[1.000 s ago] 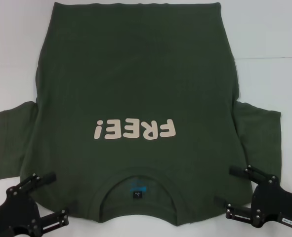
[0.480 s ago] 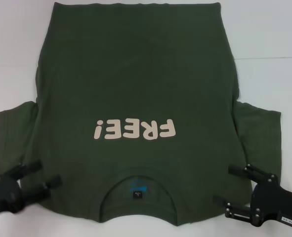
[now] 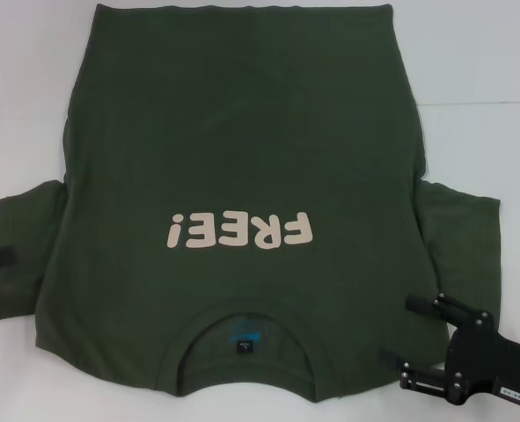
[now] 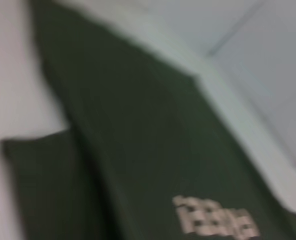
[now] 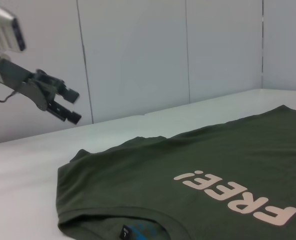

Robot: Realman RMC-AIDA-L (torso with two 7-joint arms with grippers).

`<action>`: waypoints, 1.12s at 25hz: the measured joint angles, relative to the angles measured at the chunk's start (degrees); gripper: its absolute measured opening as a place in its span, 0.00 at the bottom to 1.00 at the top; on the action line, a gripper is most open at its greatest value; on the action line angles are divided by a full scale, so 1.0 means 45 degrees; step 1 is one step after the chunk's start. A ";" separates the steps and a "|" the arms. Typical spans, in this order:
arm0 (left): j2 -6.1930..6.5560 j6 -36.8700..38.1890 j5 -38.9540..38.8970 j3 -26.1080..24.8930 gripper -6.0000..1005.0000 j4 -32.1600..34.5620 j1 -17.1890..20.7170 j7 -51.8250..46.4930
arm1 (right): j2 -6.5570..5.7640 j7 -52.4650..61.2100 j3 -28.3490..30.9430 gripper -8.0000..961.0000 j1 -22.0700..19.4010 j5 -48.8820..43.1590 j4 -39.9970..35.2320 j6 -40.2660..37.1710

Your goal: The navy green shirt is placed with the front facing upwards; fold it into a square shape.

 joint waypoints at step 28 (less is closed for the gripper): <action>0.0486 -0.3607 0.4406 0.1864 0.88 -0.0802 -0.1668 -0.2422 | -0.0025 0.0220 -0.0022 0.94 0.0037 -0.0040 -0.0005 0.0023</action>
